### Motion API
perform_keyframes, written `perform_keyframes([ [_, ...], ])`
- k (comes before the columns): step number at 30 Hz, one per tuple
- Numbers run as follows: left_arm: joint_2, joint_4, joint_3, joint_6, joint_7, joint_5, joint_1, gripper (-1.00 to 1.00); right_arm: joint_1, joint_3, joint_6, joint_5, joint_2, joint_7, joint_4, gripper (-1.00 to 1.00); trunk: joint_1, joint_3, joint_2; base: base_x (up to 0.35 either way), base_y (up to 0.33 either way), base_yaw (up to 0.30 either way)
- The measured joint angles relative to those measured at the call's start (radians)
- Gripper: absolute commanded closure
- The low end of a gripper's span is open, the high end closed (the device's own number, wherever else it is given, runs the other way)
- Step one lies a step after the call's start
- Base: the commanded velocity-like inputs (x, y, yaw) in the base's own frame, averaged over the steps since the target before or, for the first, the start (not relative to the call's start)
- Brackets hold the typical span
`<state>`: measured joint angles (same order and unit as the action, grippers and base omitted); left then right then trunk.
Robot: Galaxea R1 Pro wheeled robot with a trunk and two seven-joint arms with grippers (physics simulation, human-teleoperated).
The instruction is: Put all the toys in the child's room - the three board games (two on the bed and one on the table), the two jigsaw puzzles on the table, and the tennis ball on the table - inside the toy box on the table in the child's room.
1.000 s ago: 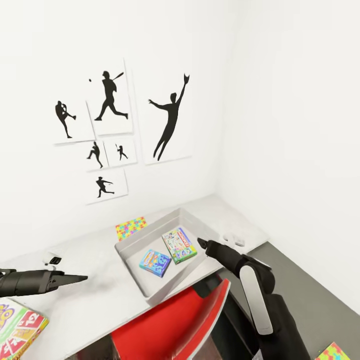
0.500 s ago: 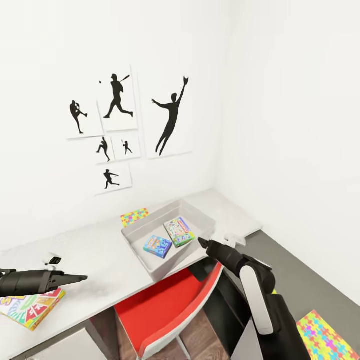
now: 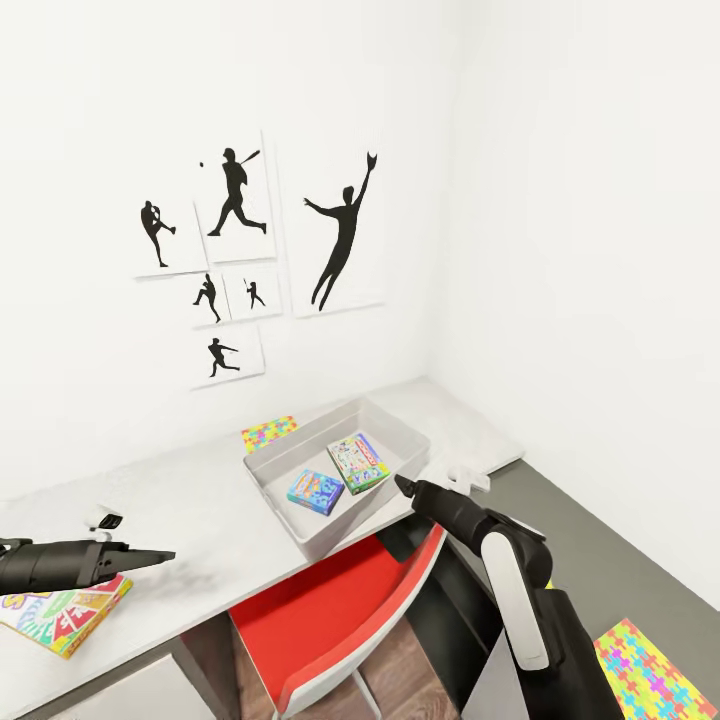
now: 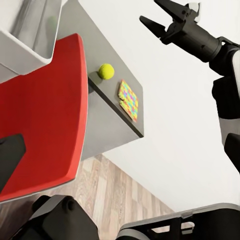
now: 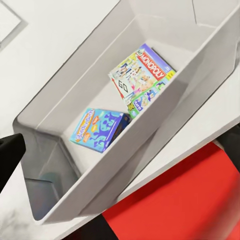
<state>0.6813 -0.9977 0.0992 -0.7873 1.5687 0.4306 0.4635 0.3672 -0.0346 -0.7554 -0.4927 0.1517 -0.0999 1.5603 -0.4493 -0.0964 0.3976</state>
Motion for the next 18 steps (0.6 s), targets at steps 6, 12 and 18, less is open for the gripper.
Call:
perform_keyframes([
  [6,-0.001,0.000,0.000,0.000,0.000,0.000,0.000,-1.00,0.000,0.000,0.001,0.001,0.000,0.000,-0.001,-1.00,0.000,0.000,0.000,-0.138,0.060,0.000],
  [12,-0.002,0.000,-0.001,-0.002,0.000,0.000,0.000,-1.00,0.000,0.000,0.001,0.005,0.000,0.000,-0.001,-1.00,0.000,0.000,0.000,-0.216,0.136,0.000],
  [18,-0.002,0.000,-0.002,-0.003,0.000,0.000,0.000,-1.00,0.000,-0.002,0.002,0.008,0.000,0.000,-0.002,-1.00,0.000,0.000,0.000,-0.201,0.212,0.000],
])
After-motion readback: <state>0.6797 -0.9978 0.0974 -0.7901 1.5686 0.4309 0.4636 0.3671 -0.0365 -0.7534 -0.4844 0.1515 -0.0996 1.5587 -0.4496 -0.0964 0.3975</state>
